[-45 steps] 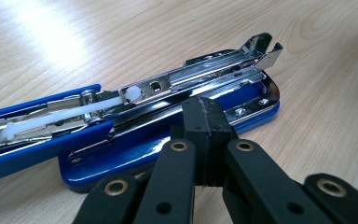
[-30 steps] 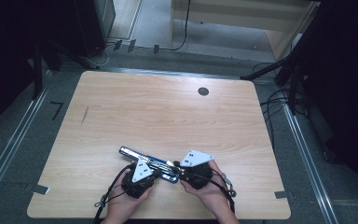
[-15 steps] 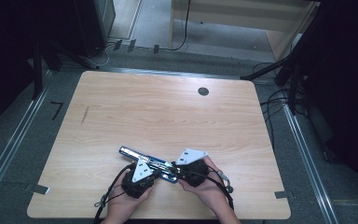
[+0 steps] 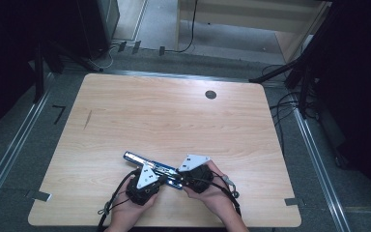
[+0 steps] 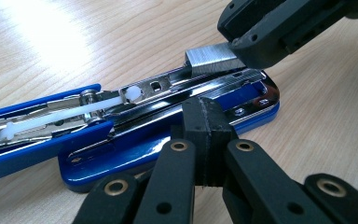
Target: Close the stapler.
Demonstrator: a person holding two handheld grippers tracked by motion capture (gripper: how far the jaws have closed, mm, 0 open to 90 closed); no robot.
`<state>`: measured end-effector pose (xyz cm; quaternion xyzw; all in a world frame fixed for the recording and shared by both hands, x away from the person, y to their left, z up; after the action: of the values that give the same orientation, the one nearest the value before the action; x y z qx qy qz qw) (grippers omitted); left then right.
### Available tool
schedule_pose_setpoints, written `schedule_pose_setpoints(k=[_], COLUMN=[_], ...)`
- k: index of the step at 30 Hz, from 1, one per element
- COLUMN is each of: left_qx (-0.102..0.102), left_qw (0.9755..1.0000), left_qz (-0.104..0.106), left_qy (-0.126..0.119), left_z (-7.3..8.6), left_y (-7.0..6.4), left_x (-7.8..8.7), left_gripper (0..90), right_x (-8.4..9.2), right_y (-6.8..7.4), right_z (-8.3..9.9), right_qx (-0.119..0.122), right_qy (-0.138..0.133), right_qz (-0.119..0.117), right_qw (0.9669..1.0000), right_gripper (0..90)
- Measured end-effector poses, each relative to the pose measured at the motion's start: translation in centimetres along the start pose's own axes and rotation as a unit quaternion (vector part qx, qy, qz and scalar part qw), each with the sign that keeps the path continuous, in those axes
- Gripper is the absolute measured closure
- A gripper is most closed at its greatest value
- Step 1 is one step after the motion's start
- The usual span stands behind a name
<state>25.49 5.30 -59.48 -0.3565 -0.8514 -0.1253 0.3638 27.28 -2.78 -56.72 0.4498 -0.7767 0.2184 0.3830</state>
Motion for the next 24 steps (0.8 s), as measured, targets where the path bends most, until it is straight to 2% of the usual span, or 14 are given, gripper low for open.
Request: schedule_pose_setpoints(k=[9, 17, 24], left_qx=[0.000, 0.000, -0.001], left_qw=[1.0000, 1.0000, 1.0000], left_qz=[0.000, 0.000, -0.001], left_qy=[0.000, 0.000, 0.000], left_z=[0.00, 0.00, 0.01], left_y=[0.00, 0.01, 0.01], left_x=[0.00, 0.00, 0.00], left_gripper=[90.0, 90.0, 90.0], right_x=[-0.09, -0.02, -0.13], right_y=[-0.14, -0.24, -0.22], right_z=[0.00, -0.36, -0.19], right_qx=[0.008, 0.035, 0.036], right_qy=[0.008, 0.016, 0.024], right_qz=[-0.003, -0.004, -0.010], right_qw=[0.9999, 0.9992, 0.9990], right_gripper=[79.7, 79.7, 79.7])
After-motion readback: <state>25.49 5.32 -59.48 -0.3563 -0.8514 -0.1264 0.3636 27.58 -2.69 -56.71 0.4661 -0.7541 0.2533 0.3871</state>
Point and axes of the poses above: each handheld gripper's, and its own axes: x roughly backward along the jaws, z roughly out of its underside, y roughly to its left, the point moved 10 cm from there along -x, roughly forward along the jaws, and after that the axes turned 7 degrees about y, right-handed, at the moved point
